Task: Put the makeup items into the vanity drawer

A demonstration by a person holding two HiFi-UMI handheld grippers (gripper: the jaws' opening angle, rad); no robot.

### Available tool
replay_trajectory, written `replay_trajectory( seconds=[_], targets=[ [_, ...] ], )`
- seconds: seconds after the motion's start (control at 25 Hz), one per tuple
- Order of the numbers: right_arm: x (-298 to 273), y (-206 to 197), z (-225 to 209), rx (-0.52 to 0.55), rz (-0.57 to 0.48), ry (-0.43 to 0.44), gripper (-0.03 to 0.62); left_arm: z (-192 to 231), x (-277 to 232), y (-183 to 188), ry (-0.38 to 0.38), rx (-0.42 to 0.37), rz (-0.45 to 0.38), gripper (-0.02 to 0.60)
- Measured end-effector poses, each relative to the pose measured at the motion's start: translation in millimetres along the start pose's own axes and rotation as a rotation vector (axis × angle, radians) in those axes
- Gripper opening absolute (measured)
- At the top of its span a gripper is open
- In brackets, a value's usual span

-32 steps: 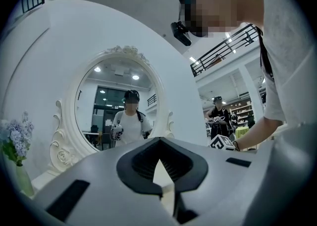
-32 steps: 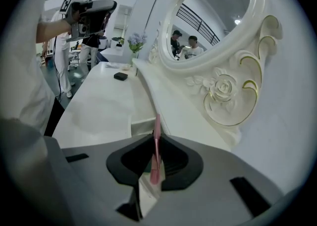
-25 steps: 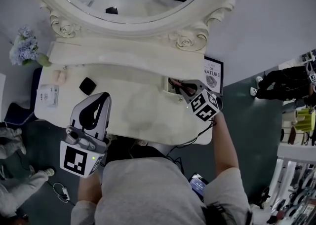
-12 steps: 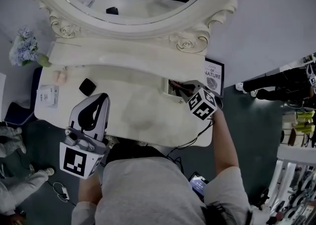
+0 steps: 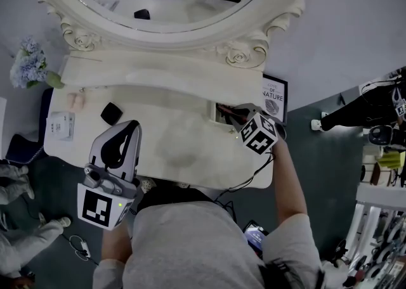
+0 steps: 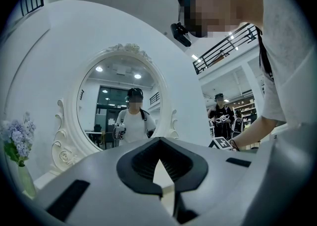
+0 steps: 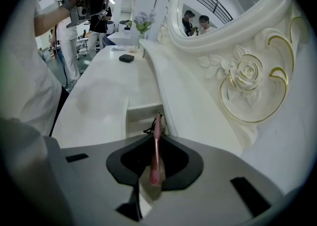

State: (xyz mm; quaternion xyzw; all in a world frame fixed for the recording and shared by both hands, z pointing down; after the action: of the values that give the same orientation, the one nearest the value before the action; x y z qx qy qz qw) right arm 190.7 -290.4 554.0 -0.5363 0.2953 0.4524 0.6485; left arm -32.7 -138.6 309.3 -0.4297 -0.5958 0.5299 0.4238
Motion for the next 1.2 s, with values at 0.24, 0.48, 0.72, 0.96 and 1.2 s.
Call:
replay_trajectory(
  seconds=[0.24,0.48,0.72,0.96,1.2],
  targets=[
    [0.1,0.1,-0.7,-0.019,0.003,-0.007,0.055,3.6,6.2,-0.9,0.009,0.001,0.004,0.008],
    [0.9,4.1,0.4,-0.058,0.001,-0.023,0.074,11.1,17.9,3.6,0.016,-0.004,-0.014,0.008],
    [9.7,10.1,0.9,-0.153,-0.06,-0.101,0.043,20.0,33.9,1.4,0.026,0.004,-0.002,0.008],
    [28.6,30.5,9.5,-0.404,-0.276,-0.157,0.023,30.9,48.6,2.2,0.004,-0.017,0.006,0.008],
    [46.3,50.5,26.7,-0.569,-0.438,-0.198,0.023,37.5,56.0,8.8,0.006,0.001,-0.013,0.008]
  ],
)
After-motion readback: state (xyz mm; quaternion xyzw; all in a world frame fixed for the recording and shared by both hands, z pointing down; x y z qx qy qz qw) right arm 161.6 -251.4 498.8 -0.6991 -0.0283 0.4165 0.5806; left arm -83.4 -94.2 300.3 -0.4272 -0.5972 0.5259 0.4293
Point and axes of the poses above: the fingertips, and each gripper's own axes: x backward along the fingers, z to its left, y out of its top, the point moved 2 cm from there along x, backward along the fingers, and after that the axes turned 1 degree about z, right-handed, at the moved point
